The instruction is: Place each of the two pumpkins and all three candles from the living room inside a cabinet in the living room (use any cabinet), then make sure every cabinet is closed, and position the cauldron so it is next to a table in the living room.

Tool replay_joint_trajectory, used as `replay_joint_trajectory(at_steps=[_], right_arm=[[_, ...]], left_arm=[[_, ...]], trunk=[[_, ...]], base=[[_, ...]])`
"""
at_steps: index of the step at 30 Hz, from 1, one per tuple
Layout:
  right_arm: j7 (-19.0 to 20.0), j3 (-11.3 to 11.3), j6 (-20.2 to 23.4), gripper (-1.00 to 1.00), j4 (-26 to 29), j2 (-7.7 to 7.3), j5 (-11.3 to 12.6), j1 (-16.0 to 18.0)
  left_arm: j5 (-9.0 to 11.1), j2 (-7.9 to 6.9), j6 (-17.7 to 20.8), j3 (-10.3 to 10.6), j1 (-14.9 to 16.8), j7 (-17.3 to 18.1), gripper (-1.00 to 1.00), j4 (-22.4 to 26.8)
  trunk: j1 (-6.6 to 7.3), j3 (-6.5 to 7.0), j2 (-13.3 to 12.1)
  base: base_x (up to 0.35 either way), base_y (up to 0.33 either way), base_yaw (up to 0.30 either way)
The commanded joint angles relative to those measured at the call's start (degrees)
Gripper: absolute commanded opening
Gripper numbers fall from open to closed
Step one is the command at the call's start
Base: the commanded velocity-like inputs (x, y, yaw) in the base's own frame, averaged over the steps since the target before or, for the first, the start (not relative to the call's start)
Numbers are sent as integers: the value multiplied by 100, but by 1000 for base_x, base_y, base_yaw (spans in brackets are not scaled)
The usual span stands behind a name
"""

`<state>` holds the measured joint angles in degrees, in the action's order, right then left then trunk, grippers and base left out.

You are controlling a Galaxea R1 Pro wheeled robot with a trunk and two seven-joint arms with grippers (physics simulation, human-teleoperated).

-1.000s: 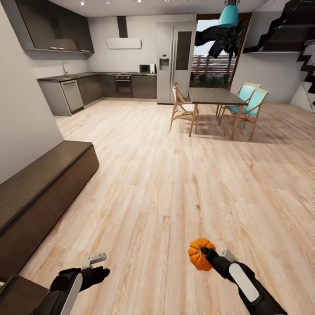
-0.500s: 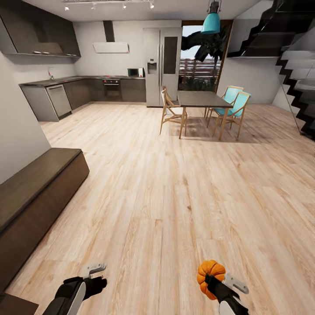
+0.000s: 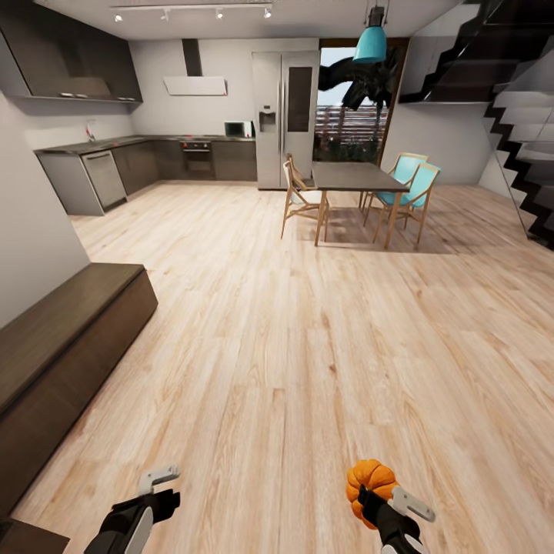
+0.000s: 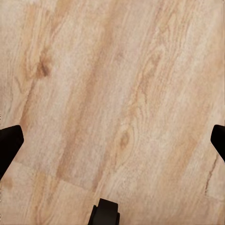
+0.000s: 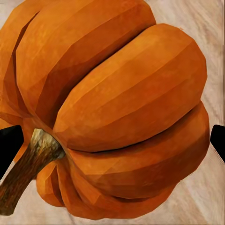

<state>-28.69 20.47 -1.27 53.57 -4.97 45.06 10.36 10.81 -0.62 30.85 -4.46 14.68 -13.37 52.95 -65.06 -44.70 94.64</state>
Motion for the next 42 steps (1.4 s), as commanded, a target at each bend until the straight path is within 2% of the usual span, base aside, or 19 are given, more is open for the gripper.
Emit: replay_joint_trajectory(at_steps=[1, 4, 6, 8, 15, 26, 42], right_arm=[[13, 1, -71, -100, -48, 1, 15, 1], [21, 7, -238, -100, -246, 29, -5, 1], [26, 9, -306, -100, -313, 35, -13, 1], [28, 14, -326, -100, -330, 33, -14, 1], [43, 36, -791, -100, -929, 40, -123, 1], [0, -42, -801, -100, -971, 49, -76, 1], [13, -43, -840, -100, -987, 57, -45, 1]], left_arm=[[0, 0, 0, 8, 0, -3, 100, 5], [-6, 11, -7, 50, 0, -7, 100, 0], [-8, 9, -10, 196, 0, -8, 100, -3], [-8, 4, -14, 241, 0, -8, 100, -4], [-17, 7, -22, 295, 0, -8, 100, -13], [-18, 6, -26, 322, 0, -8, 100, -30], [-8, 9, -22, 323, 0, 4, 100, -41]], trunk=[[0, 8, 0], [0, 34, 0], [0, 53, 0], [0, 68, 0], [0, 78, 0], [0, 78, 0], [0, 78, 0]], base=[[99, 0, 0], [247, 0, 0], [314, 0, 0], [326, 0, 0], [333, -38, 0], [334, -106, 0], [335, -7, 0]])
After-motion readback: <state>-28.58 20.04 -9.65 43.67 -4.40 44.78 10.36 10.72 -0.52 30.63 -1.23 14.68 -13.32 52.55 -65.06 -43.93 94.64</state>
